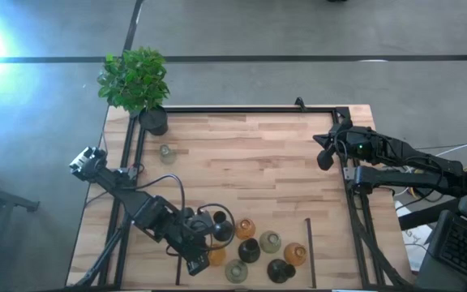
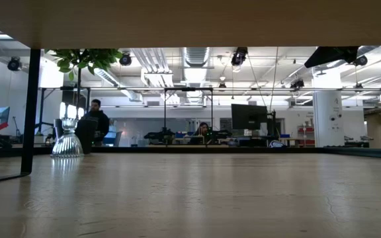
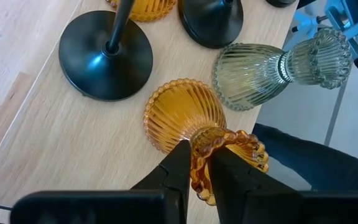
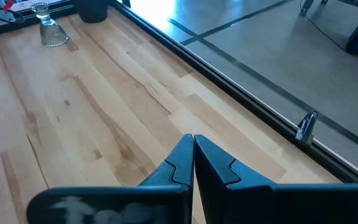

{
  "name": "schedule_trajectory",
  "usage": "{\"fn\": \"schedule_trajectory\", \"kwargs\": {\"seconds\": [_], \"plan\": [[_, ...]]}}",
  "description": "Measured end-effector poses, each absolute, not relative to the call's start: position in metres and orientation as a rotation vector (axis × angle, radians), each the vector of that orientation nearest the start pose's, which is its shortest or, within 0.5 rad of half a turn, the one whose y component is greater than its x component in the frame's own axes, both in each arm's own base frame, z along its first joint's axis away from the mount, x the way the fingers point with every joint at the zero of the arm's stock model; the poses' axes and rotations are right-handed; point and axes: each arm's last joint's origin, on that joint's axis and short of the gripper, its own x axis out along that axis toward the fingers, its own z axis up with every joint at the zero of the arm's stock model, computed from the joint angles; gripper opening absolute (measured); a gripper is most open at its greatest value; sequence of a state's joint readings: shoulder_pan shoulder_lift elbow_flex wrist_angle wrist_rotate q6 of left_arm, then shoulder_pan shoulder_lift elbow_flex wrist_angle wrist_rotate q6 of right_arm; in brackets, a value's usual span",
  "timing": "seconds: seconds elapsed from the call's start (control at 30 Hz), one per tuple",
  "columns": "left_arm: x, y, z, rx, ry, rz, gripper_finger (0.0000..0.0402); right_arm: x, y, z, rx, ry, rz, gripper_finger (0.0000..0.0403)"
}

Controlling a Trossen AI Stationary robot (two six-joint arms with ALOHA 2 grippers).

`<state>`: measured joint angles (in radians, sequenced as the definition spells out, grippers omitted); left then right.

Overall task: Pick & Place candle stick holders
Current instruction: Put the orange glass candle holder on the shelf

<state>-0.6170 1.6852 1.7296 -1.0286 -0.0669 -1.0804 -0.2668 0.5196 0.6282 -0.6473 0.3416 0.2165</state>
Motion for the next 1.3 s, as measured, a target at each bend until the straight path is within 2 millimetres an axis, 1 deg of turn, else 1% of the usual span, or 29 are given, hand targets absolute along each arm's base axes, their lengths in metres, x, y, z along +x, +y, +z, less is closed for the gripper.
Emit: {"fn": "schedule_trajectory", "kwargs": {"seconds": [0.1,0.3,0.57,1.3], "plan": [[0.2831,-0.1985,0.3561,-0.638,1.081,0.045,0.0055,0.1030,-0.0382,0.2720,0.184,0.480,-0.650,0.0008],[0.2807,-0.1969,0.3566,-0.631,1.094,0.053,0.0046,0.1030,-0.0382,0.2720,0.184,0.480,-0.650,0.0008],[0.2794,-0.1962,0.3565,-0.625,1.102,0.057,0.0055,0.1030,-0.0382,0.2720,0.184,0.480,-0.650,0.0008],[0.2793,-0.1964,0.3594,-0.589,1.099,0.016,0.0058,0.1031,-0.0382,0.2720,0.184,0.480,-0.650,0.0008]]}}
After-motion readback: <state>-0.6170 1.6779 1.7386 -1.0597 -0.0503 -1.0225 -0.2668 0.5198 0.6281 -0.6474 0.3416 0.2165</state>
